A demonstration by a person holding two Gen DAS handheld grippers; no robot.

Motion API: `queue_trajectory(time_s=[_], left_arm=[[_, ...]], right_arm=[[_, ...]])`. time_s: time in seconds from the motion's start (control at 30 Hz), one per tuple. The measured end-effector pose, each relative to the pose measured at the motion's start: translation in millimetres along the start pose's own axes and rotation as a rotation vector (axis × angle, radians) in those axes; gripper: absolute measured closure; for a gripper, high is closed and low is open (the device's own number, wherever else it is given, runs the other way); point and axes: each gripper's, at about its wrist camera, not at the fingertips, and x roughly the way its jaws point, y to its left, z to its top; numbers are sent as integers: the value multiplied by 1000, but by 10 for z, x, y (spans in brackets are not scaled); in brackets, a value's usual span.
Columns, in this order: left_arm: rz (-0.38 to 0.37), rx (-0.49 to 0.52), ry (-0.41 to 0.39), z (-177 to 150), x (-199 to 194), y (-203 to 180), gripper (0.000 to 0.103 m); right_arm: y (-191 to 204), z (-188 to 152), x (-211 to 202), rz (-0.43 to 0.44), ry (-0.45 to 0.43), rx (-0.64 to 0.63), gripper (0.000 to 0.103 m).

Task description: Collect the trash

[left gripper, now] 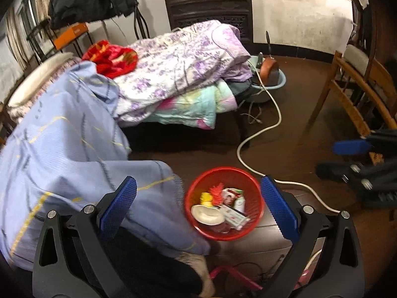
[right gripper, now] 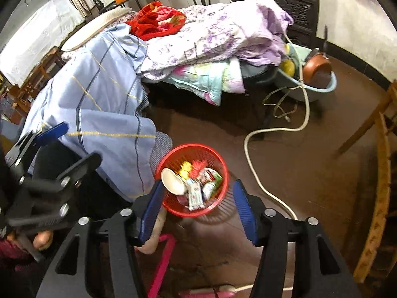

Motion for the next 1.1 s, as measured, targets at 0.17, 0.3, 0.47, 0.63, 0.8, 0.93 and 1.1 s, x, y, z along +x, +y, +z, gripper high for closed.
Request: queue_trajectory(time_s=[0.17,0.3,0.47,0.63,0.8,0.93,1.1], left_arm=[[27,26,60,-126,172,-95,7],[27,18,69,-148,179,-60,7],[16,9,92,-161,218,-42,7],[9,9,110,-151,263,-65,7],[9,9,128,-154,298,-72,7],[11,11,132,-166,302,-68,7],[9,8,138,-166,316,-65,7]], right_arm=[[-12,-228,1,-17,8,37,34],[28,-396,241,-30,37,49,34],[55,-518,409,-37,43,56,34],[46,-513,425,-41,31,56,34],[45,-517,469,-27,47,67,34],[106,-536,493,-17,59,53,34],[194,-525,476,-14,52,27,34]])
